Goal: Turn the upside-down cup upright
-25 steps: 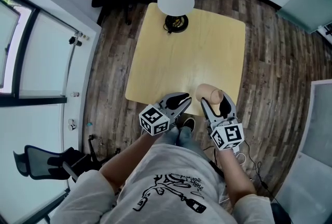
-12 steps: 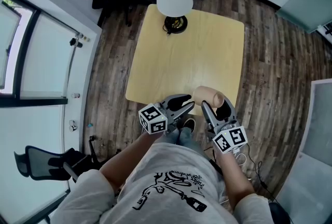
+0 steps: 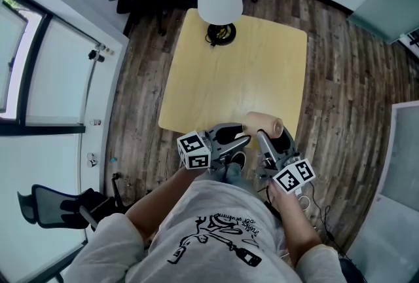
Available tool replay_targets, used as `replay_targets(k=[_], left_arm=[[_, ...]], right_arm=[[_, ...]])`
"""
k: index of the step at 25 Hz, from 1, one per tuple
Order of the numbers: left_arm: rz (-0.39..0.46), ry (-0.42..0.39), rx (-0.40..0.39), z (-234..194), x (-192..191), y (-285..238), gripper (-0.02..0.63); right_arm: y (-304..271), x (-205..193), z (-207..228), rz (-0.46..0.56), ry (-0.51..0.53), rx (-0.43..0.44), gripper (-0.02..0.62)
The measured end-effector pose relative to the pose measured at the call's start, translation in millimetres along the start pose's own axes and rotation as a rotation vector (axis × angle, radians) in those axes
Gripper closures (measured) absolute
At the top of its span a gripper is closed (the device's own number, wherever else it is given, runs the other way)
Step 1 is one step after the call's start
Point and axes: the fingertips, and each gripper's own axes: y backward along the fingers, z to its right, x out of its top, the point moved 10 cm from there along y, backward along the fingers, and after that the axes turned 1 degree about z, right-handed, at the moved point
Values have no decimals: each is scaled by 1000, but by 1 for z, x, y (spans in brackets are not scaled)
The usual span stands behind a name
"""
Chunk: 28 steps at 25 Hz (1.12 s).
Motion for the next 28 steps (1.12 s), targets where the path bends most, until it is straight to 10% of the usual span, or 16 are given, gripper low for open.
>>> replay_targets(k=[28], left_arm=[[45, 107, -131, 10, 10, -3, 577]], right_arm=[[-2, -19, 10, 33, -266, 83, 291]])
